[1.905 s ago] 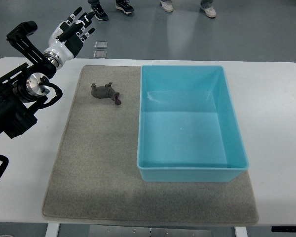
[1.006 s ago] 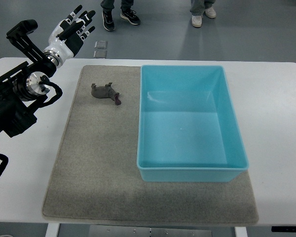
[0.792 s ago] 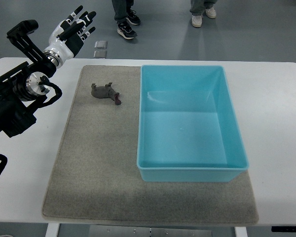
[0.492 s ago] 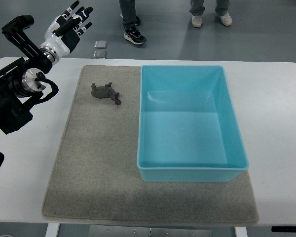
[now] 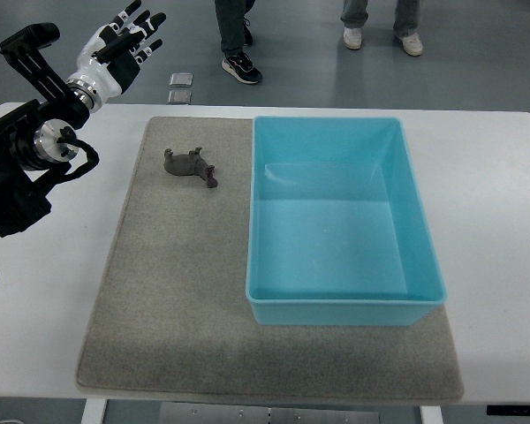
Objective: Place brown hippo in blue box with left hand
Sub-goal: 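Swing the left hand over the brown hippo, fingers pointing down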
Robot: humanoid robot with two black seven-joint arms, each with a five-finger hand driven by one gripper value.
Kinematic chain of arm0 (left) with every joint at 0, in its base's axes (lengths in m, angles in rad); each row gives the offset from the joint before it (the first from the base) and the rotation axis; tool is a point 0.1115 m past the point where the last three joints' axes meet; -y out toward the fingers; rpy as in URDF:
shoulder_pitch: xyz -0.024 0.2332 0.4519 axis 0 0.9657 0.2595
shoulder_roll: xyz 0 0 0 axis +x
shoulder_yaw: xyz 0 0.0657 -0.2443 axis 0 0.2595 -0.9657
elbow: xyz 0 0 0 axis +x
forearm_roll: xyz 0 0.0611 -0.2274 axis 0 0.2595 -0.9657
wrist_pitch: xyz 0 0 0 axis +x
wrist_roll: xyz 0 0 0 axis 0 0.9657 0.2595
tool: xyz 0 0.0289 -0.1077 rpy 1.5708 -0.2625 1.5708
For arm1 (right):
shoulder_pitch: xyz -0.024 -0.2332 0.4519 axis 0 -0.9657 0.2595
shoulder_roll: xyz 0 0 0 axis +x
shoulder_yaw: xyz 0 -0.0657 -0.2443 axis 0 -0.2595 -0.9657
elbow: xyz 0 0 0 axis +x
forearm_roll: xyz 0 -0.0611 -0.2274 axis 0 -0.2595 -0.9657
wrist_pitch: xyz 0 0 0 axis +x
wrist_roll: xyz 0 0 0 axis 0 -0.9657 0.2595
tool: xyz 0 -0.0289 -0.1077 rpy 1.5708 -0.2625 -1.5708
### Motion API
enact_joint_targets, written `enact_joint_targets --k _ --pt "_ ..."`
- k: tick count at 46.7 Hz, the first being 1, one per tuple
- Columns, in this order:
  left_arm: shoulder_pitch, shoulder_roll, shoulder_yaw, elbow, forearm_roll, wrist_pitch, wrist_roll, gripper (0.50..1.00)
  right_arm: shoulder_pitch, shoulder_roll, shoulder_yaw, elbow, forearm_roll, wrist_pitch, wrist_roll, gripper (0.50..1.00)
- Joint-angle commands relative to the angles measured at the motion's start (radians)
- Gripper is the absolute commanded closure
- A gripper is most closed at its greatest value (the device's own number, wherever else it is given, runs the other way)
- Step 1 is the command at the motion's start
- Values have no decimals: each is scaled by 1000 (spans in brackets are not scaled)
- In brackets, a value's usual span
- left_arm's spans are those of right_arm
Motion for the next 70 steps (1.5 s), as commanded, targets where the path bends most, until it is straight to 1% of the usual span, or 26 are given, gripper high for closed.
enact_joint_targets --k 1,11,26,37,47,60,70 --pt "-10 11 59 -17 1 -5 0 500 0 0 0 0 0 0 0 564" --pt "-23 42 138 -65 49 -8 0 500 0 0 0 0 0 0 0 564" --pt "-22 102 145 -154 303 -11 0 500 0 0 0 0 0 0 0 564" --pt "-22 125 173 -167 491 -76 0 500 0 0 0 0 0 0 0 564" --pt "-30 139 199 -169 566 -90 0 500 0 0 0 0 0 0 0 564" --pt "-40 152 198 -183 848 -160 -2 500 0 0 0 0 0 0 0 564" --pt "-63 176 198 -212 1043 -188 -3 500 0 0 0 -2 0 0 0 564"
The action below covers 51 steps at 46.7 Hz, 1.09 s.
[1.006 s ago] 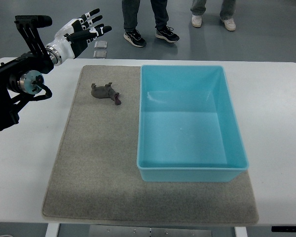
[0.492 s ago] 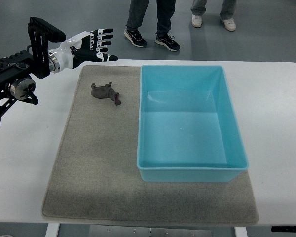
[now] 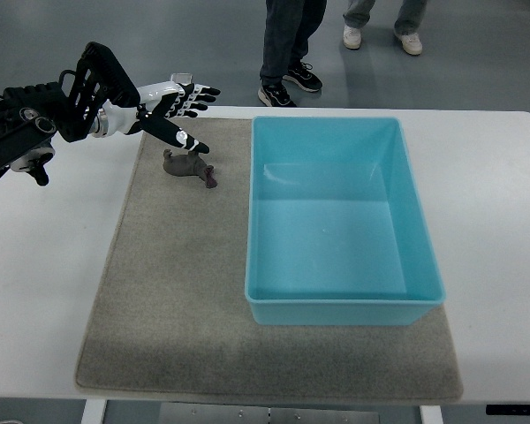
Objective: Place brown hippo in blue box with left hand
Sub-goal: 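Swing the left hand over the brown hippo, fingers pointing down, then lower the left hand onto the brown hippo and close fingers around it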
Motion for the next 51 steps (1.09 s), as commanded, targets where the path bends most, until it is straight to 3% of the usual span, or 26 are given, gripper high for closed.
enact_joint_targets --k 1,22,51 --pt "-12 6 0 -1 93 -10 -1 500 0 0 0 0 0 0 0 564" --pt "-15 4 -1 -43 475 24 -4 501 0 0 0 0 0 0 0 564" --pt "0 -2 0 -43 636 68 -70 504 0 0 0 0 0 0 0 564"
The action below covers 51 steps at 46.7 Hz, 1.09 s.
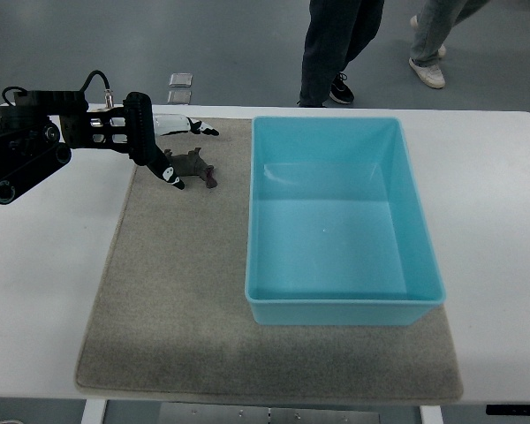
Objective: Place brown hippo in blue box with left hand
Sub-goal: 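Lower the left hand onto the brown hippo and close fingers around it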
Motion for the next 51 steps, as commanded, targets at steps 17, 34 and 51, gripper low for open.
enact_joint_targets --k 17,34,51 --pt "-1 -3 43 2 58 17 -2 504 0 0 0 0 0 0 0 564" --pt "-11 -8 77 3 55 70 -2 519 0 0 0 0 0 0 0 564" --pt "-5 -8 78 1 61 78 -4 649 0 0 0 0 0 0 0 564"
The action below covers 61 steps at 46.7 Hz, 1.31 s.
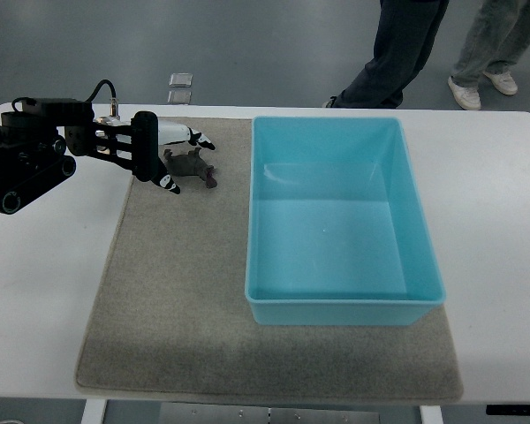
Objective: Place brown hippo in blue box with left hand
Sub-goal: 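Lower the left hand onto the brown hippo and close fingers around it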
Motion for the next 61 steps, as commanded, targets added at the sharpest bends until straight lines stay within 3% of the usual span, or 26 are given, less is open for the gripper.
enact_joint_targets --k 1,10,19,61 --pt "1 0 0 0 0 -1 0 660 0 0 0 0 0 0 0 564" --pt "1 -15 3 2 4 -1 2 784 0 0 0 0 0 0 0 564" --pt "0 -21 28 0 4 -1 3 1000 0 0 0 0 0 0 0 564" --pt "-54 -25 20 0 -6 1 3 1000 0 0 0 0 0 0 0 564"
